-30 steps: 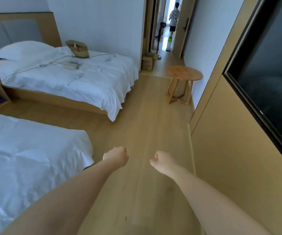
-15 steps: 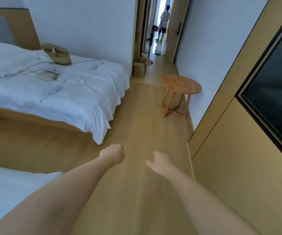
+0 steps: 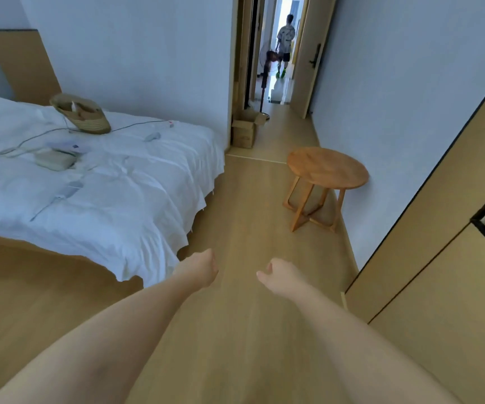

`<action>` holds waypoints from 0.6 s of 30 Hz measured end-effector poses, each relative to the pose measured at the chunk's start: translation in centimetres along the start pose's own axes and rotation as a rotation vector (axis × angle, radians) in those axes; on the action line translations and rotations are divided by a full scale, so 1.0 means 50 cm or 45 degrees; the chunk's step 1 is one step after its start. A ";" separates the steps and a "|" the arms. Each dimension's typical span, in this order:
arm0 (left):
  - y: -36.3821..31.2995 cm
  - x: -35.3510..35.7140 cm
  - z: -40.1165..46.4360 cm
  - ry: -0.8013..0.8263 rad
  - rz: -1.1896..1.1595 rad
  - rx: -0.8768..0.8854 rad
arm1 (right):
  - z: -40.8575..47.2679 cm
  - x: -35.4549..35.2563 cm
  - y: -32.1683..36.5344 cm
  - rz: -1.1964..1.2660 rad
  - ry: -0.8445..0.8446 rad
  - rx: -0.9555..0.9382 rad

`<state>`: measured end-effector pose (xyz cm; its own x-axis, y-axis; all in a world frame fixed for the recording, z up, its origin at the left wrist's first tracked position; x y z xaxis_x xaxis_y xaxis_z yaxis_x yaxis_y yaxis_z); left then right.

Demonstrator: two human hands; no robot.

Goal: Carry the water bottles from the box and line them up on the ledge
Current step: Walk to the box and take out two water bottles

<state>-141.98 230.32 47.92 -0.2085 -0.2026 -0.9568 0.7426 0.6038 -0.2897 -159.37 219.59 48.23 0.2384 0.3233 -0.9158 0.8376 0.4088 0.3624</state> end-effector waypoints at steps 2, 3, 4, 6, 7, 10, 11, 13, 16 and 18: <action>-0.027 -0.016 0.098 -0.032 0.016 0.007 | 0.107 -0.035 0.023 0.088 -0.039 -0.011; -0.042 -0.022 0.144 -0.044 -0.002 0.010 | 0.157 -0.053 0.037 0.105 -0.057 -0.033; -0.057 -0.026 0.188 -0.048 -0.017 0.017 | 0.205 -0.070 0.052 0.104 -0.072 -0.053; -0.078 -0.032 0.273 -0.018 0.007 0.038 | 0.292 -0.094 0.080 0.072 -0.079 -0.083; -0.083 -0.032 0.314 0.009 0.031 0.044 | 0.332 -0.101 0.091 0.053 -0.076 -0.103; -0.089 -0.020 0.454 0.047 0.030 0.034 | 0.455 -0.123 0.110 0.022 -0.081 -0.145; -0.088 -0.012 0.501 0.049 0.033 0.034 | 0.499 -0.129 0.113 0.014 -0.089 -0.154; -0.085 0.012 0.596 0.060 0.060 0.048 | 0.590 -0.134 0.120 -0.021 -0.100 -0.184; -0.078 0.046 0.754 0.102 0.064 0.054 | 0.739 -0.130 0.134 -0.092 -0.094 -0.198; -0.071 0.067 0.865 0.125 0.028 0.045 | 0.840 -0.128 0.147 -0.139 -0.086 -0.193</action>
<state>-117.78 194.15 46.83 -0.2518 -0.1121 -0.9613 0.7694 0.5793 -0.2691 -134.11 184.68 49.47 0.1867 0.2139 -0.9588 0.7780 0.5638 0.2773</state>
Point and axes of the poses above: each hand's wrist, its own z-axis towards the middle knuckle, its own x-axis out of the palm, y = z × x, the point moved 6 cm from there along z, towards the middle knuckle, and after that the axes turned 15 degrees about -y, right-handed, at the moved point
